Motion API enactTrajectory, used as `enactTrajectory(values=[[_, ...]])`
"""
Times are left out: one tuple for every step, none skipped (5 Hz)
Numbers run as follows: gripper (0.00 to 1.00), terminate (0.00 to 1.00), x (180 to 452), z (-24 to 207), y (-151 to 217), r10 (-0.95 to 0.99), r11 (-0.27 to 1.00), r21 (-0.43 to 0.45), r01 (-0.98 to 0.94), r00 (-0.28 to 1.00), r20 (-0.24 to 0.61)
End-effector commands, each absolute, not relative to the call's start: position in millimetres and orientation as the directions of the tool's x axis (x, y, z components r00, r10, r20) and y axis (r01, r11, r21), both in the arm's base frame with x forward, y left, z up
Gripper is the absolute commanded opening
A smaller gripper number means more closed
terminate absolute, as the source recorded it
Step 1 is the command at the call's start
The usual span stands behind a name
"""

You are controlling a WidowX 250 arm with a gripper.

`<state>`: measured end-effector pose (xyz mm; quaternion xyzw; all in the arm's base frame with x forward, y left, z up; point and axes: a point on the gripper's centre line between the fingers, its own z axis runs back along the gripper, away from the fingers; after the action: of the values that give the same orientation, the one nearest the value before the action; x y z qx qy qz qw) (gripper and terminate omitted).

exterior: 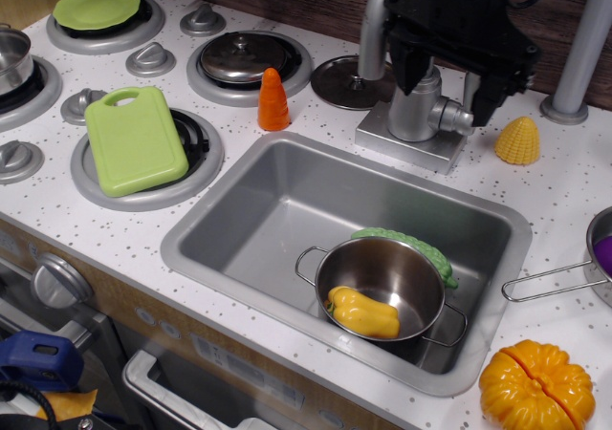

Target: Turn faucet front to left

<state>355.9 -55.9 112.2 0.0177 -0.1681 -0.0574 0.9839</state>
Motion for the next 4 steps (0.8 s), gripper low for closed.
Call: enactTrajectory(values=[[1.00,0.00,359,127,-35,-0.153,0.987,0.095,0.126,0.907,0.391],[1.00,0.00,361,127,-24,-0.174,0.984,0.107,0.143,0.904,0.390],[1.00,0.00,365,132,-9,-0.199,0.979,0.122,0.164,0.897,0.394],[1.00,0.00,368,134,4,-0.220,0.974,0.133,0.182,0.891,0.396]])
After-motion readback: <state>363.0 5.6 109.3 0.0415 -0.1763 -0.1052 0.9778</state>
